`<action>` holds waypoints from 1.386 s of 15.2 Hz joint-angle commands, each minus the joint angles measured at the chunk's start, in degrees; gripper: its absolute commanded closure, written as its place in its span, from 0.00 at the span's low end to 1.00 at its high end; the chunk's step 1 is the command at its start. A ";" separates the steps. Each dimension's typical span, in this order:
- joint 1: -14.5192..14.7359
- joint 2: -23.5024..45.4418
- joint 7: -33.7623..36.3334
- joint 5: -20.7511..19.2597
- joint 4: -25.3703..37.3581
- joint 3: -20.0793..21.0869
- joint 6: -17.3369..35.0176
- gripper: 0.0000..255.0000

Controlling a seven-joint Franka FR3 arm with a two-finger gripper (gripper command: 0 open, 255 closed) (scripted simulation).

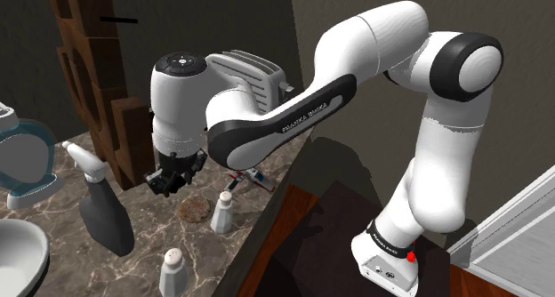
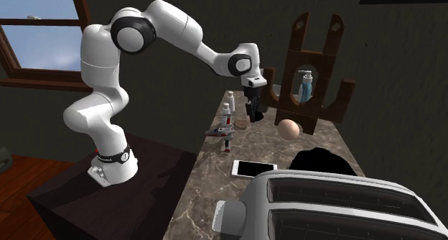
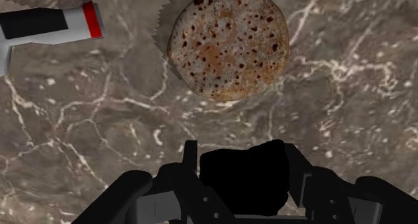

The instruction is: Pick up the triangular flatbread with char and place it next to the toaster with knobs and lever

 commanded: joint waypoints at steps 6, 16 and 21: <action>-0.82 -2.75 -2.49 2.77 2.22 1.09 -4.14 1.00; -1.37 -5.65 -5.30 5.77 6.43 2.11 -10.35 1.00; -1.45 -6.64 -6.48 6.87 9.09 2.45 -13.66 1.00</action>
